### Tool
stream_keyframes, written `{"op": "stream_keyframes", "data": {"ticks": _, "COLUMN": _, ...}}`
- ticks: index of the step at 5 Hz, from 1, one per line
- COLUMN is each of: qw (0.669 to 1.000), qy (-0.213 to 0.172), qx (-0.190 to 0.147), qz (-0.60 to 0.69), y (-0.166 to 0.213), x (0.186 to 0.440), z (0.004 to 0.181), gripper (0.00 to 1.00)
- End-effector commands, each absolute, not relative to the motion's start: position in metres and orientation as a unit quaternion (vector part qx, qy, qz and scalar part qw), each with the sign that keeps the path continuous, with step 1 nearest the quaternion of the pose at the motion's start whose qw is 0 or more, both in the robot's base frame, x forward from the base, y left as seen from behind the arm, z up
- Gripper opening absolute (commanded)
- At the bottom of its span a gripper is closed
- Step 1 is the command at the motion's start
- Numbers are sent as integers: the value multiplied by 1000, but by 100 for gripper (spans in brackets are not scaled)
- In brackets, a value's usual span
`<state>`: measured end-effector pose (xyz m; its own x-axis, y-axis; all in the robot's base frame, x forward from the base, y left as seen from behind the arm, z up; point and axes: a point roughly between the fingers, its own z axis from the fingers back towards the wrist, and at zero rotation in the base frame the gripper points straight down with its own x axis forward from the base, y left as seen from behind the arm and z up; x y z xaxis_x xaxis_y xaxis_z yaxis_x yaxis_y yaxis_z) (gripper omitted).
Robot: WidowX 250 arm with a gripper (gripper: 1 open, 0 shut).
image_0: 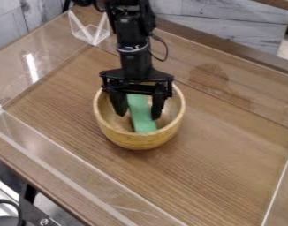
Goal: Remove the green block from inside the brown bowl and put it on the table
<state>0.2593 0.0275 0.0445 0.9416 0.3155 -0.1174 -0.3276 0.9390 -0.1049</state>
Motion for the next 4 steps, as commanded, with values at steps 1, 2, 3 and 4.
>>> {"op": "stream_keyframes", "data": {"ticks": 1, "qw": 984, "qy": 21, "qx": -65, "qz": 164, "y": 30, "x": 272, "z": 55, "gripper": 100}}
{"op": "stream_keyframes", "data": {"ticks": 2, "qw": 984, "qy": 21, "qx": -67, "qz": 165, "y": 30, "x": 273, "z": 55, "gripper": 100}}
{"op": "stream_keyframes", "data": {"ticks": 3, "qw": 983, "qy": 22, "qx": -70, "qz": 167, "y": 30, "x": 274, "z": 48, "gripper": 100}}
{"op": "stream_keyframes", "data": {"ticks": 4, "qw": 983, "qy": 24, "qx": -72, "qz": 165, "y": 29, "x": 274, "z": 43, "gripper": 0}}
